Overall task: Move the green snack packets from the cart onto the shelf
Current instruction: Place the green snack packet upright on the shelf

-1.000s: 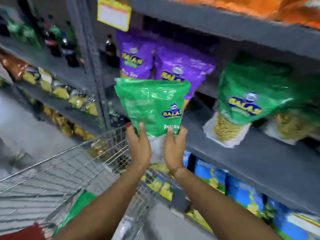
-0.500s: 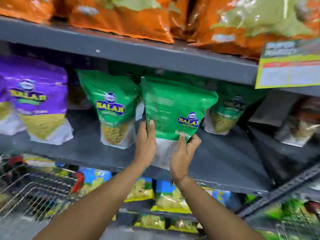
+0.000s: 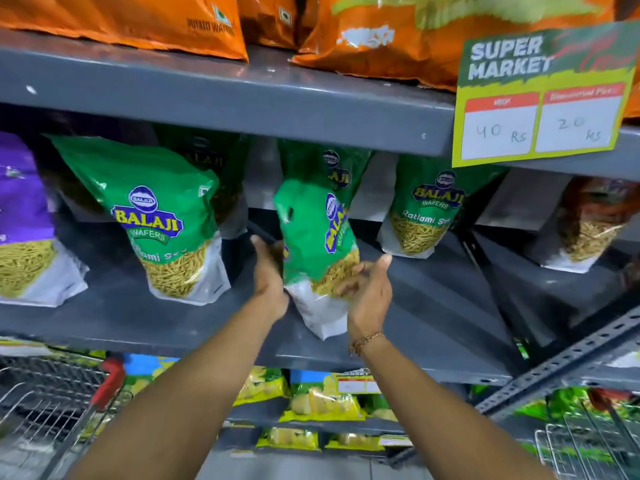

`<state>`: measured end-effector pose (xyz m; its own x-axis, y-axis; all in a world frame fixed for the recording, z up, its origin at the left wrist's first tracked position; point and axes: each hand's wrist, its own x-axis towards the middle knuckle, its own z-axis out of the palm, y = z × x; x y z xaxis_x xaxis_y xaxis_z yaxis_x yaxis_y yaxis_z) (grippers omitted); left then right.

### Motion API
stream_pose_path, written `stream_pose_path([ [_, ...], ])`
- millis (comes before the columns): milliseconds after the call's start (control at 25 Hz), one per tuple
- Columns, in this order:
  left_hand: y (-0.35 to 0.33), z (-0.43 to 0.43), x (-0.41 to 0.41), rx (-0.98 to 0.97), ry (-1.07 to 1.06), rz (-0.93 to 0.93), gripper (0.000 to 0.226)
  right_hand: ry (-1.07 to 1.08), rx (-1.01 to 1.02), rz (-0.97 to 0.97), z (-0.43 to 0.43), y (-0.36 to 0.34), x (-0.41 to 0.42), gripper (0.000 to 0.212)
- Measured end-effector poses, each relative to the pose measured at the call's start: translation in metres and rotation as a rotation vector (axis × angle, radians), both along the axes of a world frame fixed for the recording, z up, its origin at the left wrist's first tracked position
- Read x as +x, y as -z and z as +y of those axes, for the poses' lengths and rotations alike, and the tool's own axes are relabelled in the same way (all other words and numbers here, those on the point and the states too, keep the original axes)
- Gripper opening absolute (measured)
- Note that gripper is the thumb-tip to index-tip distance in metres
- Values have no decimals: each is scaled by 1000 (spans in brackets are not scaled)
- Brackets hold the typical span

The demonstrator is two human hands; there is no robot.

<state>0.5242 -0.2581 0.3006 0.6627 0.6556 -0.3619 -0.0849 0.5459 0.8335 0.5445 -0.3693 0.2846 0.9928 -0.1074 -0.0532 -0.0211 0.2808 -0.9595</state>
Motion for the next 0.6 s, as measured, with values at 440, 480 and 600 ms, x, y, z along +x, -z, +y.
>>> stream_pose_path([
  [440,23,-52,-3,288,216,62,100,-353,-501,-103,-6,4,45,56],
  [480,21,-48,0,255,246,50,103,-351,-428,-93,-8,8,36,42],
  [600,-1,-33,6,86,303,-71,79,-97,-308,-11,-16,15,9,32],
])
